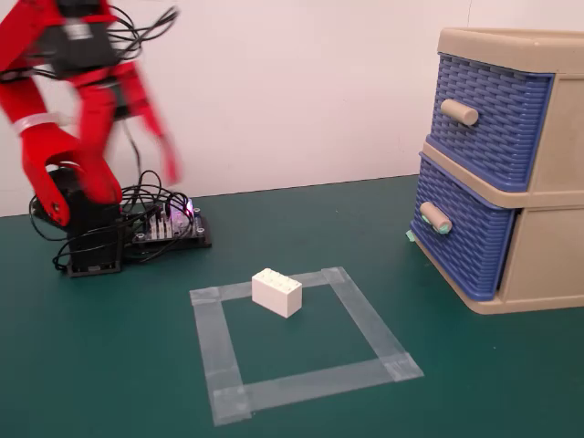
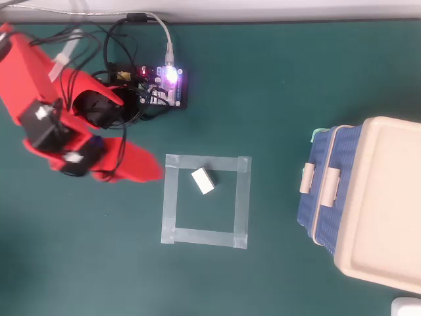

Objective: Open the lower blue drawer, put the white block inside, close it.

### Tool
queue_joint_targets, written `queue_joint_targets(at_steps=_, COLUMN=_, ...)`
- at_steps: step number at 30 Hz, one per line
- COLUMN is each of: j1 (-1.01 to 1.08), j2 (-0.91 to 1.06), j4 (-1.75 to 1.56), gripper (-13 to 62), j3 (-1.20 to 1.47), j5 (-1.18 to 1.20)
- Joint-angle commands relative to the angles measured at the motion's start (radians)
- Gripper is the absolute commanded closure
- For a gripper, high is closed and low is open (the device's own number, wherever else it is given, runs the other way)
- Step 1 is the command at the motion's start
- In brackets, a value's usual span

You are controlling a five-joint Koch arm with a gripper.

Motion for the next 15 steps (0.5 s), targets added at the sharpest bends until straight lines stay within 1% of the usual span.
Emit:
queue_joint_targets(at_steps=1, j1=-0.169, j2=-0.078, j4=-0.322, gripper=15.6, j3=-0.015, j5=0.241)
queue_joint_targets(at_steps=3, j1=-0.219, j2=-0.201, j4=-0.534, gripper=15.7, j3=0.021, j5=0.365)
queue_joint_targets(at_steps=5, j1=-0.238, j2=-0.29, j4=-0.684, gripper=15.7, j3=0.067, j5=0.46)
queue_joint_targets(at_steps=9, j1=-0.282, j2=-0.449, j4=-1.109, gripper=16.0, j3=0.212, j5=0.643)
queue_joint_targets(at_steps=12, j1=-0.304, j2=-0.551, j4=-1.513, gripper=16.0, j3=0.304, j5=0.672)
queue_joint_targets(at_steps=15, j1=-0.339, j2=-0.693, j4=-1.887, gripper=15.9, j3=0.322, j5=0.67)
